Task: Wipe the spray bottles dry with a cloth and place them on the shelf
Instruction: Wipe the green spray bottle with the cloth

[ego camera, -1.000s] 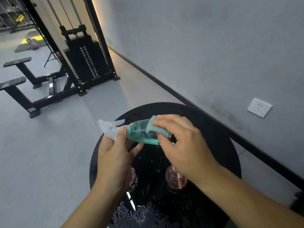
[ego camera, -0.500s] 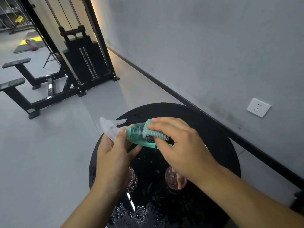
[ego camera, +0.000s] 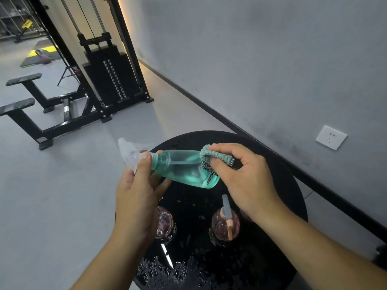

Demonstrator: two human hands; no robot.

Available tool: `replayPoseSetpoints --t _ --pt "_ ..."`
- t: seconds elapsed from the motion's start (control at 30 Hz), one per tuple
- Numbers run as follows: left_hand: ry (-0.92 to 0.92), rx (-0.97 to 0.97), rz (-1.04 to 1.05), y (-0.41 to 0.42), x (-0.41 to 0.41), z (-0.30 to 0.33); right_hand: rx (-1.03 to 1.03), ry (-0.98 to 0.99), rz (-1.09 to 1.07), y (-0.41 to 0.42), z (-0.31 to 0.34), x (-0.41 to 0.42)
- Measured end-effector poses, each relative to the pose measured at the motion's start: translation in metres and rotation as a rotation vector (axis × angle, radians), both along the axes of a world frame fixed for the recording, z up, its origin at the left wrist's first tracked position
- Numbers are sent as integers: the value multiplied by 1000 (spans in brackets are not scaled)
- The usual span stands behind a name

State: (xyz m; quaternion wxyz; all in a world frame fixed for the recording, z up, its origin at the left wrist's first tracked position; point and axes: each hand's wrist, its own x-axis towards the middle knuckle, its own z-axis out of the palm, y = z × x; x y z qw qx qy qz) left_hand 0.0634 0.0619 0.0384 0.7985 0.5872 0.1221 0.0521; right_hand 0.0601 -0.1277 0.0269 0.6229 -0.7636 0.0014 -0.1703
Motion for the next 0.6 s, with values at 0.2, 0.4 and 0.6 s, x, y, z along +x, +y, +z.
replayPoseSetpoints --t 0.2,0.4,0.6 --pt "-85 -16 -89 -8 1 -3 48 -23 20 1 4 -3" --pt "-45 -53 -165 -4 4 -9 82 -2 99 5 4 -10" --pt "-17 -169 -147 3 12 -7 93 -36 48 0 12 -8"
